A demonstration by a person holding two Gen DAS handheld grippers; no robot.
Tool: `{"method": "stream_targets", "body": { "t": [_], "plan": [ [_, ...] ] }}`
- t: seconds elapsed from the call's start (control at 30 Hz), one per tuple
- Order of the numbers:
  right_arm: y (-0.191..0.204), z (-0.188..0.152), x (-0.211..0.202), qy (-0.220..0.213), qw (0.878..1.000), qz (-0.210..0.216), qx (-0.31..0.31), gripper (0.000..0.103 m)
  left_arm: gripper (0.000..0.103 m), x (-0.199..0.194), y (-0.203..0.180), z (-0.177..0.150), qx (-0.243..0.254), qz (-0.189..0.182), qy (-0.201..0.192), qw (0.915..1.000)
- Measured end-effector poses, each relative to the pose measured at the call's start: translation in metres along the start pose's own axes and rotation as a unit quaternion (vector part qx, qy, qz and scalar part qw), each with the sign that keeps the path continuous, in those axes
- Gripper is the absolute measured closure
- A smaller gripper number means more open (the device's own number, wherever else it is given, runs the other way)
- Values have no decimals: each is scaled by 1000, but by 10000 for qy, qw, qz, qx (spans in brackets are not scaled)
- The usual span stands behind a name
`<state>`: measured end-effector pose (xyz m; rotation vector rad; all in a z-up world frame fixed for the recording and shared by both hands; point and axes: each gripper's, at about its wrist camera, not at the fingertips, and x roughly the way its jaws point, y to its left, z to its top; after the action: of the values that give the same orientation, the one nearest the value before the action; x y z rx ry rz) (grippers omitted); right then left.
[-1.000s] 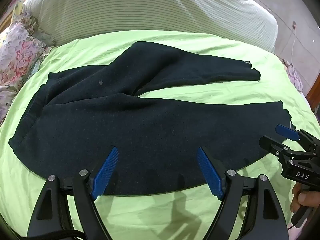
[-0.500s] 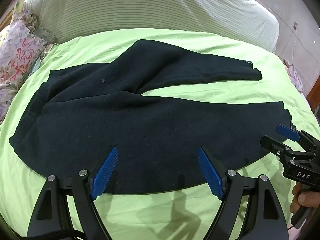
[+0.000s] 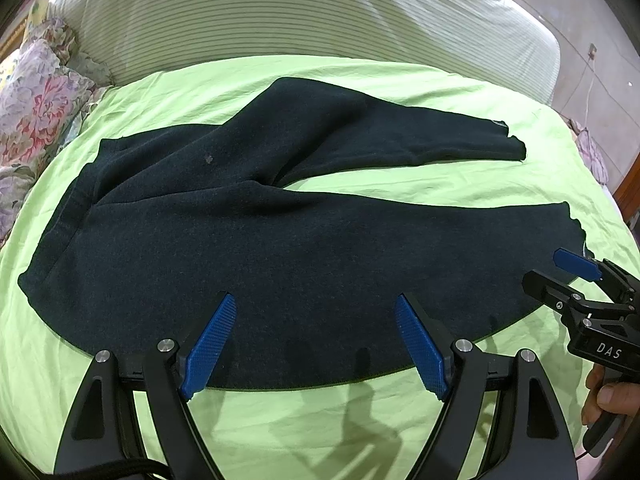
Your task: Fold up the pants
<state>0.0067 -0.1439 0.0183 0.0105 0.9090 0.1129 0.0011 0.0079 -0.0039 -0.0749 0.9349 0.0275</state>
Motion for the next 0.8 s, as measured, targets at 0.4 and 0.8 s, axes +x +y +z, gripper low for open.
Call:
{"method": "stream_targets", "body": {
  "t": [0.4,0.8],
  "plan": [
    [1,3,2,-1,10000,14,39,20,21,4,0,3,10,-31,75,10000],
    [2,5,1,-8,10000,56,56,20,21,6,1,4,-22,-52,124,9999]
  ]
}}
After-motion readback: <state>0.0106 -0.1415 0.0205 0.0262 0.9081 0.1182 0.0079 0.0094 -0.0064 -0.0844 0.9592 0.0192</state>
